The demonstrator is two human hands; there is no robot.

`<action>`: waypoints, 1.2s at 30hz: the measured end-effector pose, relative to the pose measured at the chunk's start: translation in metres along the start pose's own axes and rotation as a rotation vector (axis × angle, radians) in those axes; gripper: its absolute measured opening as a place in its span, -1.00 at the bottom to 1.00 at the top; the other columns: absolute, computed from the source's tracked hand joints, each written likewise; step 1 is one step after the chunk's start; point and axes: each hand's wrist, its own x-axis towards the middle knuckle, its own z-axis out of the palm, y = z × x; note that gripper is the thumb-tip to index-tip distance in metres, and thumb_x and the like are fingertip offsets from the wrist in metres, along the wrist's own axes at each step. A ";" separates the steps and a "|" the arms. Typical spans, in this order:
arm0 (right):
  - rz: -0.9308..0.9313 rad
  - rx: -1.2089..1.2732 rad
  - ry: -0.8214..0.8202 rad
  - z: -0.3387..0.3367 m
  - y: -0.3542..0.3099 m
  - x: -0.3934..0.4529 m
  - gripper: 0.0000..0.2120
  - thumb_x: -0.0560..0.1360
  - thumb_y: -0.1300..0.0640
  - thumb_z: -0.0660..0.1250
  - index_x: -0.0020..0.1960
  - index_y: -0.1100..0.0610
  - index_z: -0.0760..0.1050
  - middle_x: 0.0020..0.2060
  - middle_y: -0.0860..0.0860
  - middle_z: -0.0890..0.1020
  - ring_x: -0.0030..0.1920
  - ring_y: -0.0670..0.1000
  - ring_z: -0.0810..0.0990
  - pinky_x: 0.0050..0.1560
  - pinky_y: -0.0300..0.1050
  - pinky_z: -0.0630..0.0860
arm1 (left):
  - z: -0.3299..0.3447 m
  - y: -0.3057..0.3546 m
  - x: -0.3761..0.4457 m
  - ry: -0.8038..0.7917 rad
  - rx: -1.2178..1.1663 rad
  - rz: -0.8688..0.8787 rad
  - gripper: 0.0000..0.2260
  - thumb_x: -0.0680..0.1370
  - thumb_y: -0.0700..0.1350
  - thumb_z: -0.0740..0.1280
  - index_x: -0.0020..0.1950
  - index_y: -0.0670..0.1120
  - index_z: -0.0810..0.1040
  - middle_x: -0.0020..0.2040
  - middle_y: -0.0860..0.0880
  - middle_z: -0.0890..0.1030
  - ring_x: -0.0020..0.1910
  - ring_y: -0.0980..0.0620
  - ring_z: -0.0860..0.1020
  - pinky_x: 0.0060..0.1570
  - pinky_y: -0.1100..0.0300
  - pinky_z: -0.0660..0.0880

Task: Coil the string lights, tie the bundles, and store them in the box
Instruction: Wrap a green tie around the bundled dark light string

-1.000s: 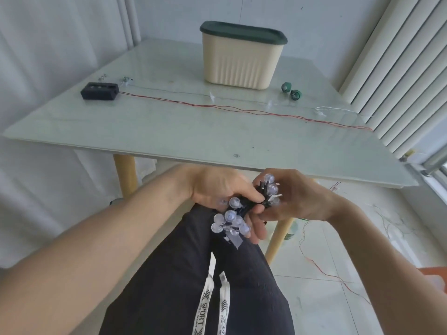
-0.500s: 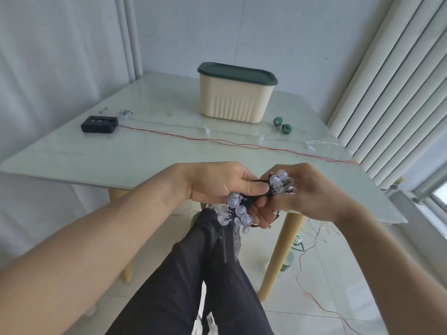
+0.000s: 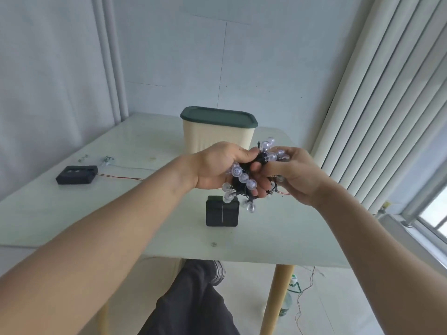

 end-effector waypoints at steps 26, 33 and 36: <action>0.322 -1.188 0.343 -0.103 0.135 0.179 -0.65 0.58 -0.03 0.28 0.36 -0.04 0.49 0.19 -0.07 0.63 0.31 0.12 0.43 0.25 0.02 0.28 | -0.084 -0.071 0.082 0.570 -0.218 0.053 -0.63 0.71 -0.06 0.08 -0.29 -0.12 0.33 -0.33 -0.24 0.60 -0.36 -0.19 0.60 -0.34 0.15 0.51; 0.000 -1.014 0.505 -0.083 0.130 0.180 -0.81 0.55 0.10 0.40 0.14 0.06 0.65 -0.07 -0.01 0.73 0.04 0.08 0.64 0.16 -0.06 0.46 | -0.085 -0.069 0.080 0.572 -0.209 0.060 -0.63 0.71 -0.08 0.07 -0.28 -0.13 0.33 -0.31 -0.25 0.61 -0.33 -0.21 0.61 -0.35 0.17 0.54; -0.117 -0.671 0.521 -0.059 0.101 0.163 -0.86 0.52 0.13 0.46 0.08 0.04 0.66 -0.15 -0.10 0.72 -0.07 -0.11 0.68 0.04 -0.20 0.58 | -0.085 -0.071 0.080 0.591 -0.201 0.057 -0.63 0.71 -0.07 0.07 -0.27 -0.13 0.33 -0.30 -0.25 0.62 -0.33 -0.20 0.62 -0.34 0.17 0.55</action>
